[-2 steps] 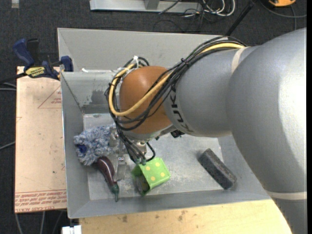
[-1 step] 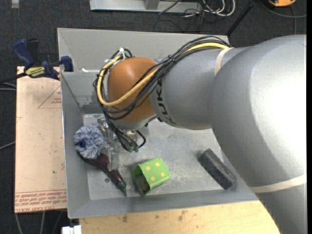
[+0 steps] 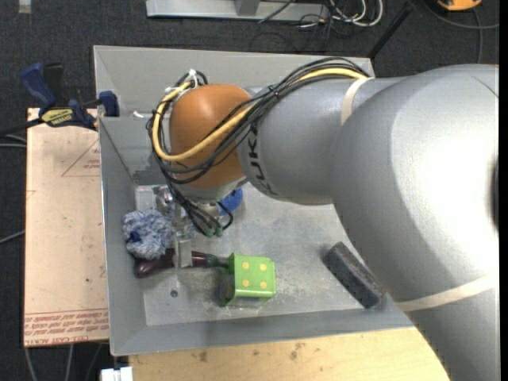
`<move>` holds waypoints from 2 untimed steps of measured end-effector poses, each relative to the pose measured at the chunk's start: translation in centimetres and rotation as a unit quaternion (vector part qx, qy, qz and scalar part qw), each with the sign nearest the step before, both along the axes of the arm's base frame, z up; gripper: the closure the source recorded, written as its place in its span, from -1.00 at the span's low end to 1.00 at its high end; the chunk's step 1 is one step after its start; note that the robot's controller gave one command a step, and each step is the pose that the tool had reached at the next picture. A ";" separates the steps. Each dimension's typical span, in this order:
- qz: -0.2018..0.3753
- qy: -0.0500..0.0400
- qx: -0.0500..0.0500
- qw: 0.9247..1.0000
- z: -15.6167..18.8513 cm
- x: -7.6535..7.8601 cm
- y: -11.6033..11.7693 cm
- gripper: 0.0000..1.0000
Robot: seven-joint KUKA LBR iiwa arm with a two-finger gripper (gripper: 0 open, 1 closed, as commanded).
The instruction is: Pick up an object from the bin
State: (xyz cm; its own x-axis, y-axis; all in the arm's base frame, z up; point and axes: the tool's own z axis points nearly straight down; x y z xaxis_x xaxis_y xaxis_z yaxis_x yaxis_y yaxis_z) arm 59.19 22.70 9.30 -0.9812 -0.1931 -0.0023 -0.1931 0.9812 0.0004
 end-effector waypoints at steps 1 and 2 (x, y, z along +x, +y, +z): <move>0.048 -0.001 0.001 0.999 1.0 2.4 2.1 -1.00; 0.088 0.000 0.000 0.996 -2.5 3.5 2.6 -1.00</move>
Offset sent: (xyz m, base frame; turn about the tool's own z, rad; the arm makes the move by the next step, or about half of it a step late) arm 0.0351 0.0259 -0.0230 -0.1767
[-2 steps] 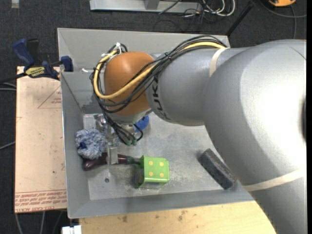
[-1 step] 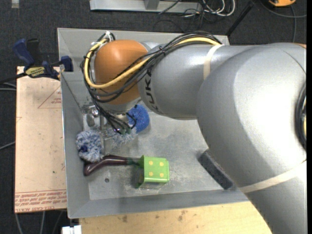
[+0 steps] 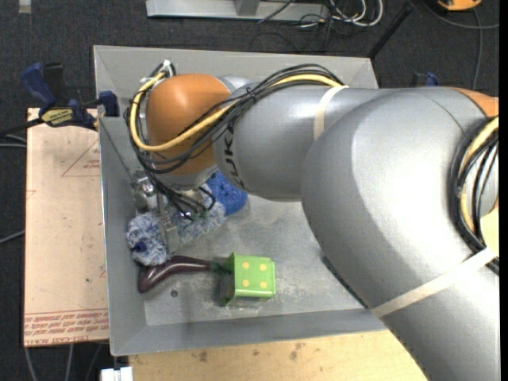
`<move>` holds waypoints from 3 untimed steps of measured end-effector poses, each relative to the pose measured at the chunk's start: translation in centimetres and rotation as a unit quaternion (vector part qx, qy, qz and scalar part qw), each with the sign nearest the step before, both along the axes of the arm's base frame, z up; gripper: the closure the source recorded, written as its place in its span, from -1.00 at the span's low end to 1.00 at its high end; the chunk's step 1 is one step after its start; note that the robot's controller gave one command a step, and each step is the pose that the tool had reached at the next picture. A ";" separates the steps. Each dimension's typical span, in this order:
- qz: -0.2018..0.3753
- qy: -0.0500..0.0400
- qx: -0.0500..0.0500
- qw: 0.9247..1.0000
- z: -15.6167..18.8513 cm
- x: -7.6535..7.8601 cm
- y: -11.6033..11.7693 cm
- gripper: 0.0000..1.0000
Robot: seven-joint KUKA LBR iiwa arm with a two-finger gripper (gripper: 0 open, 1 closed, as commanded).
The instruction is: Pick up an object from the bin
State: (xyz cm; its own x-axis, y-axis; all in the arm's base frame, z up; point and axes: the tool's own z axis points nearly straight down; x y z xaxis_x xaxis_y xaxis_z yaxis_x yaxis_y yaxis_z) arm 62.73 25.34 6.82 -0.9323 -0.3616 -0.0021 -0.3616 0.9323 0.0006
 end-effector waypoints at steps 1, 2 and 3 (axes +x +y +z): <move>0.030 0.000 0.000 1.000 0.2 0.7 -7.8 1.00; 0.030 0.000 0.000 1.000 0.2 0.7 -7.8 1.00; 0.030 0.002 0.000 1.000 0.6 0.6 -7.8 1.00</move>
Offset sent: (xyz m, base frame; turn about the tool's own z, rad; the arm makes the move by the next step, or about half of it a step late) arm 0.0000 0.0000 0.0000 0.0000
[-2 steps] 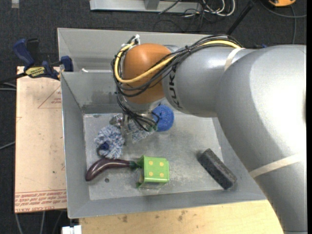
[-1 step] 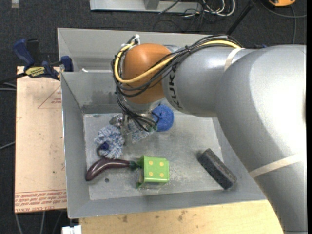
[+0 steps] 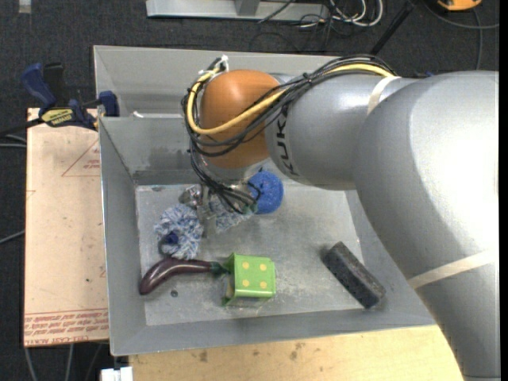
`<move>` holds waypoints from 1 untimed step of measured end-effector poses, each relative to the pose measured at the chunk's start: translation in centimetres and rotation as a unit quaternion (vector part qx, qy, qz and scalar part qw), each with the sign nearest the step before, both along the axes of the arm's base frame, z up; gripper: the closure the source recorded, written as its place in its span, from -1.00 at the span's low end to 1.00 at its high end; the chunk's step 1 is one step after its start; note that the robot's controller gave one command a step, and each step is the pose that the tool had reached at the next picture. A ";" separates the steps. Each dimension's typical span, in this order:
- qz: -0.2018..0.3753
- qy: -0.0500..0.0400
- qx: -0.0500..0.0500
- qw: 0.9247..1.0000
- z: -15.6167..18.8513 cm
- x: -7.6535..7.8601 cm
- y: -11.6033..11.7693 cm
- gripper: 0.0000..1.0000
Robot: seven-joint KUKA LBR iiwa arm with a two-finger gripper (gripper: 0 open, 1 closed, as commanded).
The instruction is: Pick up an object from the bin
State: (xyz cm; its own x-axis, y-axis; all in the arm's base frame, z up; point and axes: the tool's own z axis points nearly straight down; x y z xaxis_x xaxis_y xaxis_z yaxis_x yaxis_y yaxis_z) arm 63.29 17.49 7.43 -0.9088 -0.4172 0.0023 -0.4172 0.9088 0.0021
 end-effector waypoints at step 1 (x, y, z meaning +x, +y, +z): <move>0.000 0.003 -0.001 1.000 1.9 -0.2 0.0 1.00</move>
Offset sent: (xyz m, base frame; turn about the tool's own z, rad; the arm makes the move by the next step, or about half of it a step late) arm 0.0000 0.0000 0.1192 0.0000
